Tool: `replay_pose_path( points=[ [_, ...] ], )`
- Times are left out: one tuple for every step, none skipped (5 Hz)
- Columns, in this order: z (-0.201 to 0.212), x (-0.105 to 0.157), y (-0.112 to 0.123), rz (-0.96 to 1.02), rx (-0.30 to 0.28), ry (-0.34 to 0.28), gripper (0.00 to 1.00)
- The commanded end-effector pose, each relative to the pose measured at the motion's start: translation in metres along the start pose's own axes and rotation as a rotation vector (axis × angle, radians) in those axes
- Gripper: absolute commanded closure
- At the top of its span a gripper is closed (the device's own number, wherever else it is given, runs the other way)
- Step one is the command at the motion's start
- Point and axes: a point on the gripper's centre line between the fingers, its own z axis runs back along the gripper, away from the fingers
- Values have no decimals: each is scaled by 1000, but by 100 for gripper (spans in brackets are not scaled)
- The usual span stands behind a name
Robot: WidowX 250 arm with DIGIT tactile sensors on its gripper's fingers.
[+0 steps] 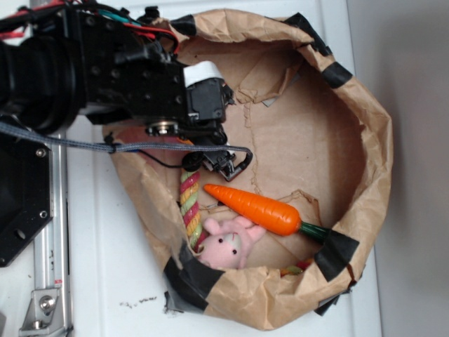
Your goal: Grab the yellow duck.
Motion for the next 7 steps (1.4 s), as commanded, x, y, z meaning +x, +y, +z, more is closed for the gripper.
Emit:
replay_pose_path(
  points=[
    [0, -1, 9, 14, -6, 24, 100],
    [3, 2, 8, 21, -17, 19, 100],
    [11, 12, 6, 30, -43, -44, 100],
    [57, 49, -20, 53, -132, -165, 100],
    [105, 67, -55, -4, -202, -93, 100],
    [121, 56, -64, -68, -183, -20, 100],
    [134, 40, -64, -161, -269, -48, 100]
  ],
)
